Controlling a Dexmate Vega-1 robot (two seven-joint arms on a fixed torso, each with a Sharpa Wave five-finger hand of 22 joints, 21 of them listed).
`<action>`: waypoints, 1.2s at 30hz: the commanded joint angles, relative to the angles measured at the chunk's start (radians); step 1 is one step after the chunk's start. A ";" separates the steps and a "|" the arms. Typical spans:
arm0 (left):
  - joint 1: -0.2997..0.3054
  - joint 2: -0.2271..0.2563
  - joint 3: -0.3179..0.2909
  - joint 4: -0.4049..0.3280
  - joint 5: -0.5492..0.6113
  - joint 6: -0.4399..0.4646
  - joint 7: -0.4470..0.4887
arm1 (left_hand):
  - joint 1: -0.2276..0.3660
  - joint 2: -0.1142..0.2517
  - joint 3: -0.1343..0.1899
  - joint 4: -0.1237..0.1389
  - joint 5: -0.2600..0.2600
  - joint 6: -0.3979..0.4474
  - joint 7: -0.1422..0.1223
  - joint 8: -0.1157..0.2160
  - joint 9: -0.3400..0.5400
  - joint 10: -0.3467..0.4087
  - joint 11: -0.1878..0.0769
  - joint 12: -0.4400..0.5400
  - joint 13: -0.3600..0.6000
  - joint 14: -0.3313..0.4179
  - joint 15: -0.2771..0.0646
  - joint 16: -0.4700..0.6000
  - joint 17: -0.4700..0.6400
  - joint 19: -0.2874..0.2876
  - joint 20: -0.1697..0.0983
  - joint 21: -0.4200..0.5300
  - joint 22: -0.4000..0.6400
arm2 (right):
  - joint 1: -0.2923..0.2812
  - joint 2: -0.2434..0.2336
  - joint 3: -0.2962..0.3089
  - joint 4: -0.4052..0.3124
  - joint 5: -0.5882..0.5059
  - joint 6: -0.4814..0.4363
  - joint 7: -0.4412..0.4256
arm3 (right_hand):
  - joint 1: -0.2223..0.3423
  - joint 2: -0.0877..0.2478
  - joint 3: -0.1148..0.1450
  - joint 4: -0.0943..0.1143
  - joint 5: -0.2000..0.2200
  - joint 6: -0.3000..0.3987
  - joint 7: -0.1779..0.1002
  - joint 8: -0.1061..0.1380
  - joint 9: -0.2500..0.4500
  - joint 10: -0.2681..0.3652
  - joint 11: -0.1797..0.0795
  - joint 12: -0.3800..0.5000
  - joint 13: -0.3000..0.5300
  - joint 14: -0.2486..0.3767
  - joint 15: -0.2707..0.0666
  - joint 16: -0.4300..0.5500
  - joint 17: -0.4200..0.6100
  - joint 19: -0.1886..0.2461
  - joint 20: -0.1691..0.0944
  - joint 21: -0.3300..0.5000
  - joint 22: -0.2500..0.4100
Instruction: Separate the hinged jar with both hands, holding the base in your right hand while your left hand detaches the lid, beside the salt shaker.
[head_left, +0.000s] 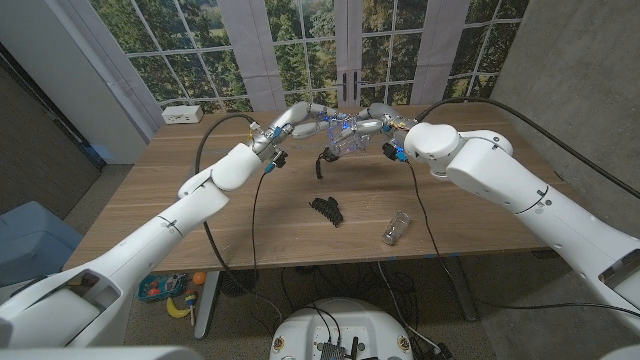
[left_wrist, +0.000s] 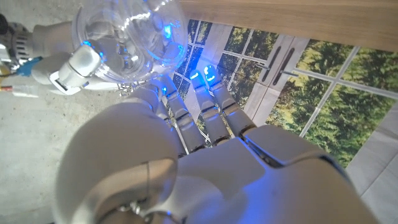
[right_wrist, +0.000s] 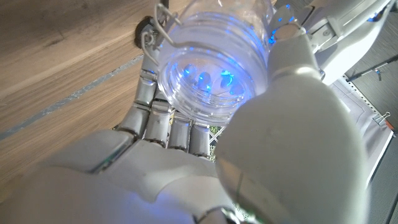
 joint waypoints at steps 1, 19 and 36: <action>0.024 0.070 -0.026 -0.123 0.276 0.158 0.122 | 0.022 0.000 0.006 -0.003 0.010 0.074 0.058 0.203 0.246 0.034 -0.004 0.010 0.014 0.032 -0.169 0.014 0.017 0.014 -0.069 0.034 0.026 | 0.102 -0.005 -0.123 -0.064 -0.124 -0.219 -0.061 | 0.238 0.241 0.114 0.103 0.009 0.115 -0.103 0.006 0.010 0.175 -0.164 0.006 0.009 0.239 -0.336 0.008 0.131 -0.062 -0.154 0.008 0.005; 0.060 0.091 -0.036 -0.192 0.477 0.252 0.296 | 0.031 -0.006 0.003 -0.006 0.017 0.074 0.054 0.220 0.260 0.038 -0.006 0.000 0.021 0.026 -0.169 0.004 0.034 -0.020 -0.070 0.073 0.068 | 0.321 0.010 -0.418 -0.038 -0.269 -0.419 0.018 | 0.237 0.241 0.118 0.105 0.005 0.123 -0.116 0.011 0.020 0.172 -0.168 -0.004 0.015 0.234 -0.336 0.007 0.134 -0.069 -0.157 0.013 0.005; 0.078 0.027 -0.073 -0.199 -0.030 0.455 -0.006 | -0.024 0.016 0.028 -0.012 -0.129 -0.011 0.194 0.190 0.227 0.005 0.075 -0.031 0.063 0.057 -0.136 0.042 0.147 -0.015 0.007 0.248 0.170 | 0.114 -0.006 -0.373 -0.097 -0.519 -0.232 -0.227 | 0.232 0.240 0.119 0.107 0.000 0.126 -0.127 0.005 0.017 0.181 -0.180 -0.014 0.013 0.235 -0.336 0.009 0.135 -0.075 -0.163 0.017 0.005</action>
